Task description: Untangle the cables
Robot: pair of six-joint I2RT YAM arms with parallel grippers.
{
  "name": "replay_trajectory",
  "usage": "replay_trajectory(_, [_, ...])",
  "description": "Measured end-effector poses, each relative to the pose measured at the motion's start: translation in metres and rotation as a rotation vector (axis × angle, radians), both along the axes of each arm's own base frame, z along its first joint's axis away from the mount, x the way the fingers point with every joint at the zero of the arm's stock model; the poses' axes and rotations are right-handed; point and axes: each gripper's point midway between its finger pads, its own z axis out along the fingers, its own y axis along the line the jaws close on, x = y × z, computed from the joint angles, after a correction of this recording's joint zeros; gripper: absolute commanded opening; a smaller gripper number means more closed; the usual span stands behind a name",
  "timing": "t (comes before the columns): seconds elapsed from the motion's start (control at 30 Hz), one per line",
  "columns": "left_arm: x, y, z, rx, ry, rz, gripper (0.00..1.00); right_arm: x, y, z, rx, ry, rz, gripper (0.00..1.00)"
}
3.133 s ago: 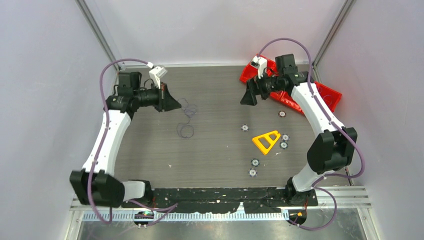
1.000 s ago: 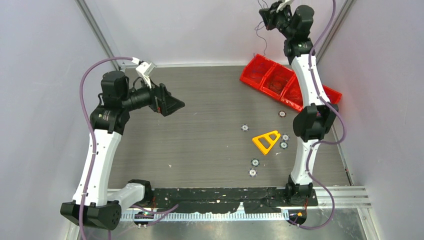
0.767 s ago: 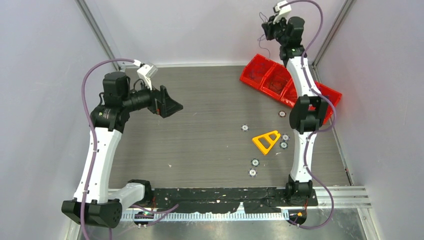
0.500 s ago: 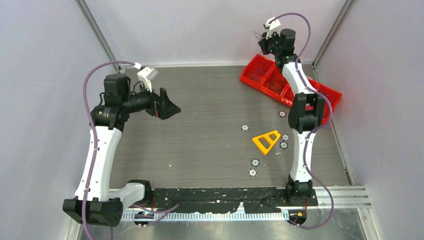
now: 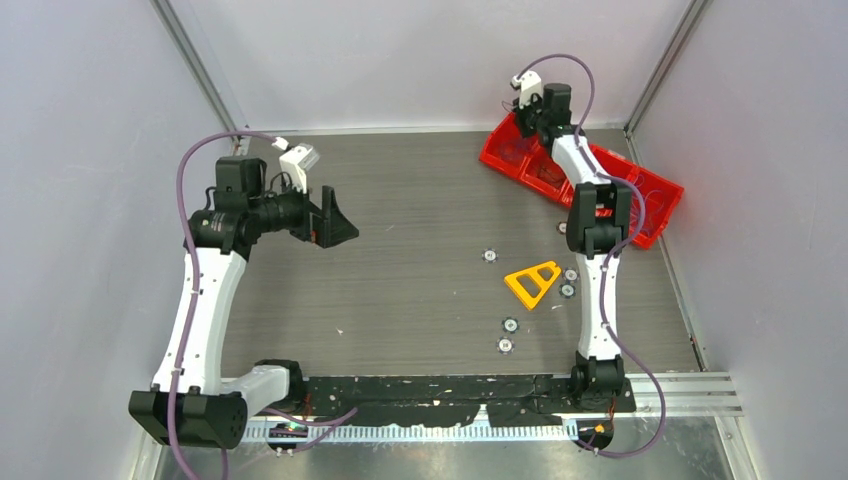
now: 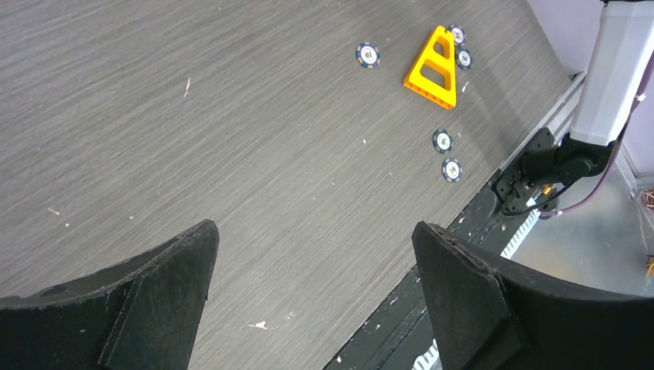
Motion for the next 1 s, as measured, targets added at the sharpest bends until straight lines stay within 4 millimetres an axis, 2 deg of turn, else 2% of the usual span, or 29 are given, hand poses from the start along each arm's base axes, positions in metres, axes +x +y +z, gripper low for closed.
replay_trajectory(0.07, [-0.001, 0.002, -0.004, 0.009, 0.011, 0.003, 1.00, 0.000, -0.004, -0.013, -0.030, 0.020, -0.013, 0.28])
replay_trajectory(0.1, [-0.001, 0.002, -0.005, 0.012, 0.012, 0.003, 1.00, 0.000, -0.006, -0.018, -0.042, 0.029, -0.020, 0.39])
replay_trajectory(0.17, [-0.002, 0.003, -0.006, 0.017, 0.012, 0.003, 1.00, -0.001, -0.007, -0.024, -0.056, 0.041, -0.030, 0.52])
replay_trajectory(0.27, [-0.001, 0.003, -0.006, 0.020, 0.011, 0.006, 1.00, -0.002, -0.007, -0.026, -0.068, 0.048, -0.031, 0.59])
replay_trajectory(0.47, [-0.001, 0.003, -0.006, 0.019, 0.013, 0.007, 1.00, -0.008, -0.002, -0.016, -0.045, 0.053, -0.011, 0.87])
replay_trajectory(0.53, [0.000, 0.003, -0.006, 0.018, 0.013, 0.008, 1.00, -0.016, 0.000, -0.003, -0.033, 0.055, 0.006, 0.92])
replay_trajectory(0.6, [0.001, 0.003, -0.006, 0.016, 0.015, 0.009, 1.00, -0.023, 0.002, 0.019, -0.025, 0.042, 0.024, 0.96])
replay_trajectory(0.7, [0.001, 0.003, -0.007, 0.015, 0.019, 0.010, 1.00, -0.035, 0.003, 0.059, -0.016, 0.010, 0.046, 0.98])
replay_trajectory(0.83, [0.001, 0.003, -0.007, 0.017, 0.018, 0.011, 0.99, -0.056, 0.002, 0.097, -0.005, 0.006, 0.069, 0.99])
replay_trajectory(0.9, [0.002, 0.004, -0.008, 0.023, 0.019, 0.017, 1.00, -0.067, 0.001, 0.107, 0.005, 0.025, 0.078, 0.96])
replay_trajectory(1.0, [0.004, 0.009, -0.013, 0.051, 0.040, 0.042, 0.99, -0.088, -0.003, 0.109, 0.044, 0.083, 0.079, 0.95])
